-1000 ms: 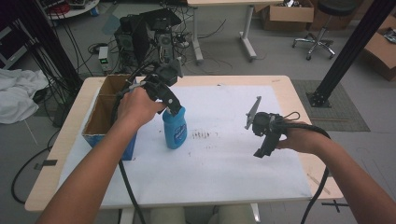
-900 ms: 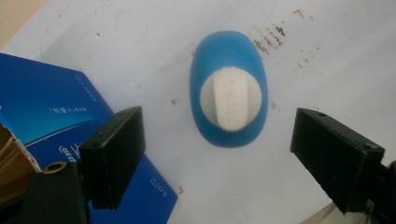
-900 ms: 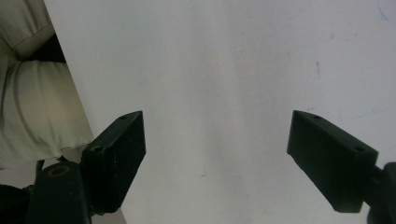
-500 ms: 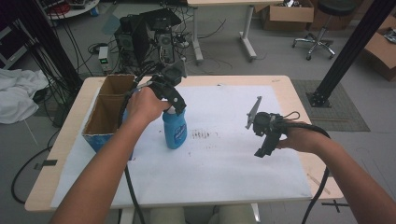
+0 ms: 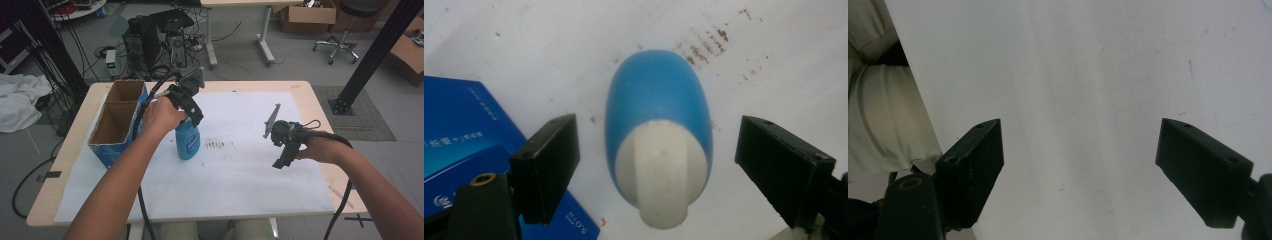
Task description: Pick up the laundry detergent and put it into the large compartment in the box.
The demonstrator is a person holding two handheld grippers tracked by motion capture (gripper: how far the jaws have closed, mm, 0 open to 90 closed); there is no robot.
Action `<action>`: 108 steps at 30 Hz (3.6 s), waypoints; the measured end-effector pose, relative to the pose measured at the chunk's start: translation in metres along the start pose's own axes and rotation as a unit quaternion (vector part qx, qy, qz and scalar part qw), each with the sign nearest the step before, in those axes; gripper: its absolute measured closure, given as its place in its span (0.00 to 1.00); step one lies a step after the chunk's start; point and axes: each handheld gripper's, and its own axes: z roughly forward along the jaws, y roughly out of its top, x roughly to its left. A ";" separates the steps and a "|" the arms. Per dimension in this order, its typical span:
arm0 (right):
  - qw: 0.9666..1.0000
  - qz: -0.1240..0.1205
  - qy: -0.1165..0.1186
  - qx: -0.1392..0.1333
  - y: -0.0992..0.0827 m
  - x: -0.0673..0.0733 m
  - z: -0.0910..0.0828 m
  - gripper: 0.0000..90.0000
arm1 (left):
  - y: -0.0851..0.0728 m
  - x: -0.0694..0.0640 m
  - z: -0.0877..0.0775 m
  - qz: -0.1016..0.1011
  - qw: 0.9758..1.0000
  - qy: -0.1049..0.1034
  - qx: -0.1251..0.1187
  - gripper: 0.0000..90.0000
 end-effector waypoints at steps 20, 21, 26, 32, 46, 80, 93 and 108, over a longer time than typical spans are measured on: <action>1.000 0.003 0.004 0.001 -0.002 -0.002 0.003 0.21 | 0.000 0.001 0.031 0.001 1.000 -0.002 0.015 0.21; 1.000 0.004 0.004 0.000 -0.002 -0.002 0.004 0.21 | -0.001 0.001 0.033 -0.001 1.000 -0.002 0.016 0.21; 1.000 0.004 0.006 -0.001 -0.002 -0.003 0.005 0.21 | -0.002 0.002 0.037 -0.001 1.000 -0.007 0.017 0.21; 1.000 0.004 0.007 0.001 -0.002 -0.004 0.005 0.21 | -0.002 0.002 0.040 -0.003 1.000 -0.010 0.015 0.25; 1.000 0.004 0.009 0.000 -0.002 -0.004 0.005 0.22 | -0.002 0.003 0.040 -0.003 1.000 -0.015 0.014 0.30; 1.000 0.000 0.009 -0.001 -0.001 -0.004 0.007 0.22 | -0.004 0.004 0.038 -0.009 1.000 -0.016 0.007 0.41; 1.000 0.000 0.007 -0.003 -0.002 -0.004 0.005 0.22 | -0.006 0.011 0.022 -0.023 0.999 -0.033 -0.006 0.42; 1.000 -0.005 0.006 -0.005 -0.001 -0.001 0.002 0.22 | -0.023 0.043 -0.076 -0.085 0.996 -0.003 -0.036 0.42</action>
